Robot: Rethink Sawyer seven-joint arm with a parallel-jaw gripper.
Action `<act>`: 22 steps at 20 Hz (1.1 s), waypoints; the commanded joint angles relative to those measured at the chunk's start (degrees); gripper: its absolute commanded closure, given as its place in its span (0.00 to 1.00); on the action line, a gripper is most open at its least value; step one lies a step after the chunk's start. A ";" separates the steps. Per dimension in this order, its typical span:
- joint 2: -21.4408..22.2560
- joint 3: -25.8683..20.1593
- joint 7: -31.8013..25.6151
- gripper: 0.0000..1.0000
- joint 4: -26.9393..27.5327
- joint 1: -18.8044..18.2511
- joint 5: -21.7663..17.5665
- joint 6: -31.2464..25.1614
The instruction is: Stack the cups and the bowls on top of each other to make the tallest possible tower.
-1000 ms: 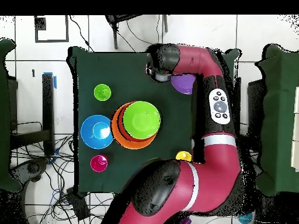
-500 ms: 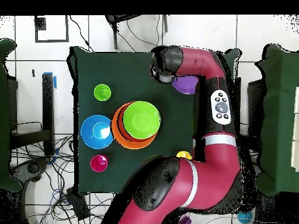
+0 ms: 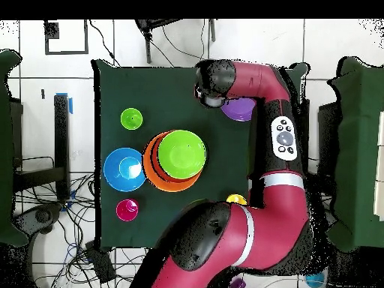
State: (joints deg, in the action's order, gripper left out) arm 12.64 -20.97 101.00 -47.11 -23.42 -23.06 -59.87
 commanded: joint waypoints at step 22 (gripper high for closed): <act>-3.53 -0.67 -3.22 0.00 4.62 -1.77 -0.64 0.15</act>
State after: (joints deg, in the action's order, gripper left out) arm 11.48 -20.98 101.00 -44.28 -24.53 -23.05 -59.87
